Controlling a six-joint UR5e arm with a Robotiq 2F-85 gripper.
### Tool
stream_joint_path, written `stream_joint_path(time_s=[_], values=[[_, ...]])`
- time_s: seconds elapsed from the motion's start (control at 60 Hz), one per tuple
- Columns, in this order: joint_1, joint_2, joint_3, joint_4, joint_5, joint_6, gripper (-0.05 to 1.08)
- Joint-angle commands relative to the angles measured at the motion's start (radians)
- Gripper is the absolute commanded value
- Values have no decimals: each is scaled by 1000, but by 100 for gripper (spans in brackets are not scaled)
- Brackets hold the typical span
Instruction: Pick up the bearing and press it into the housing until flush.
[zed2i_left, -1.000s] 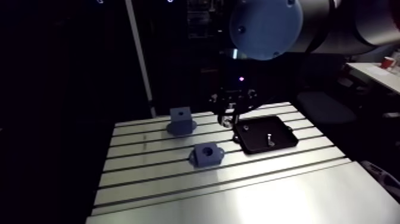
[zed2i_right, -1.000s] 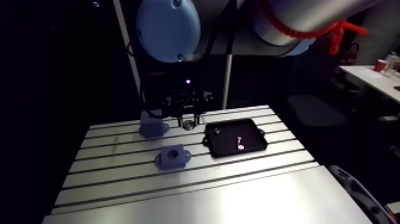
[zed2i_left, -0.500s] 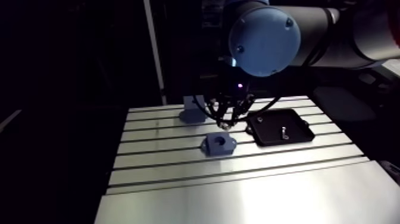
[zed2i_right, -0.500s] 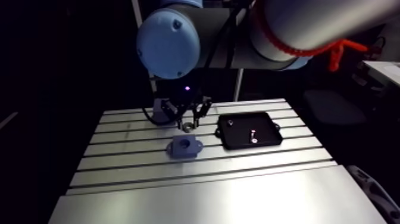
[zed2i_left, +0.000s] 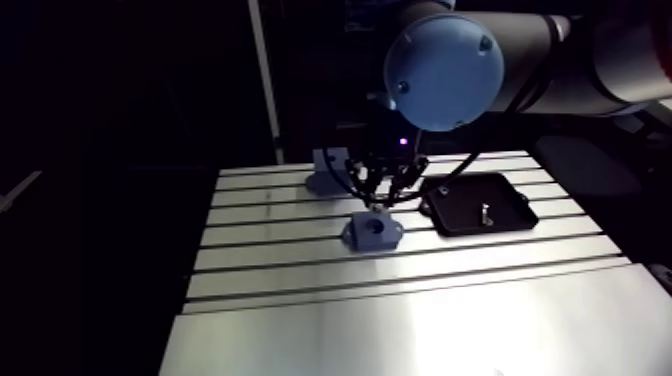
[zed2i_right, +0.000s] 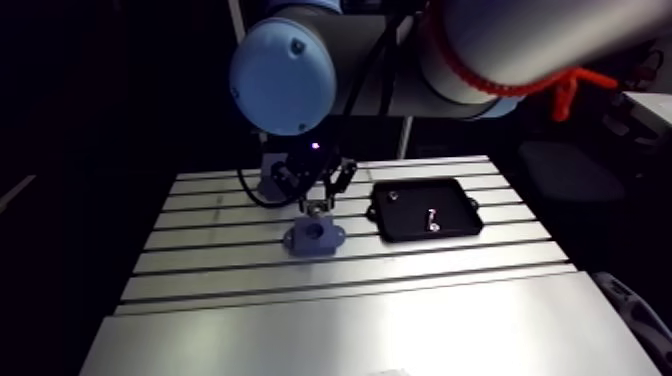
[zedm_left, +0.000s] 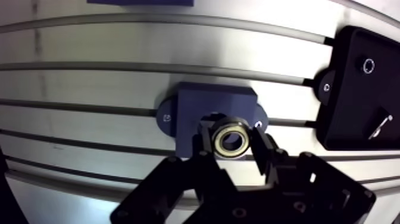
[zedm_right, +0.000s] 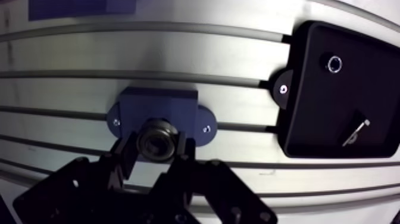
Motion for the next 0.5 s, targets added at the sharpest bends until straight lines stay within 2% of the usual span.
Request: stream_joint_path(time_s=[0.017, 0.5], values=[[7, 7, 5, -14, -1, 0, 76], [13, 28, 13, -15, -6, -1, 76]])
